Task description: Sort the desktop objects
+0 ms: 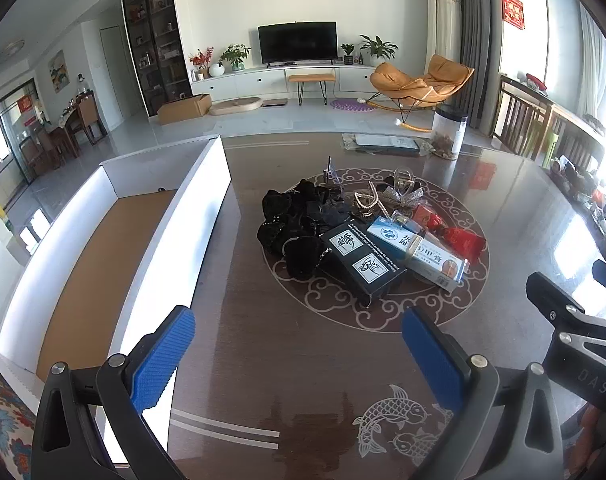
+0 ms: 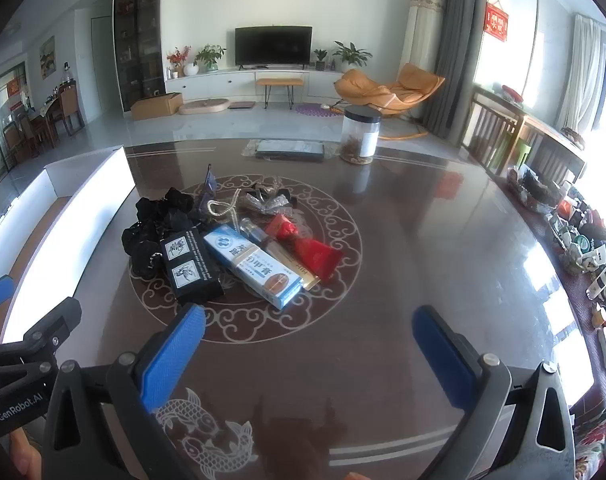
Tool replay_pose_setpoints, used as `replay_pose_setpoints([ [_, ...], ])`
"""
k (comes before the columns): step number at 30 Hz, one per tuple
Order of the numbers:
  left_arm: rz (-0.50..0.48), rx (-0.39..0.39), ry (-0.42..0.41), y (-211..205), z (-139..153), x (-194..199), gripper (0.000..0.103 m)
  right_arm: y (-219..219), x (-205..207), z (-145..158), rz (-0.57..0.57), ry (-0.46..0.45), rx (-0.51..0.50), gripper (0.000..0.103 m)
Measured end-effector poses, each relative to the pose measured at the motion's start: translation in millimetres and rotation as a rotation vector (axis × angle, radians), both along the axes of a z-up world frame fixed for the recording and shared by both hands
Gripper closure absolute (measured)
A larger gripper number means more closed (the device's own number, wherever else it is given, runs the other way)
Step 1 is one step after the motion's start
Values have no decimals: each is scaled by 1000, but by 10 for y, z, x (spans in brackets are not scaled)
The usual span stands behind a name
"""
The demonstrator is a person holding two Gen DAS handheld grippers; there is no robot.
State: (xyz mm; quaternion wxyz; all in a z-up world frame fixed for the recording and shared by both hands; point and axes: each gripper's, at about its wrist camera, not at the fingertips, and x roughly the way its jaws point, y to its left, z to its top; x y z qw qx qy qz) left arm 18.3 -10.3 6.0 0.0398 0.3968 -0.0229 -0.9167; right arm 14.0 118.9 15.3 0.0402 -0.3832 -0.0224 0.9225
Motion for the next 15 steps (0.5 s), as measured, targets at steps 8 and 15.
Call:
replay_pose_setpoints([
  [8, 10, -7, -5, -14, 4, 8, 0, -45, 18, 2, 12, -3, 5, 0],
  [15, 6, -24, -7, 17, 11, 24, 0, -49, 24, 11, 13, -5, 5, 0],
])
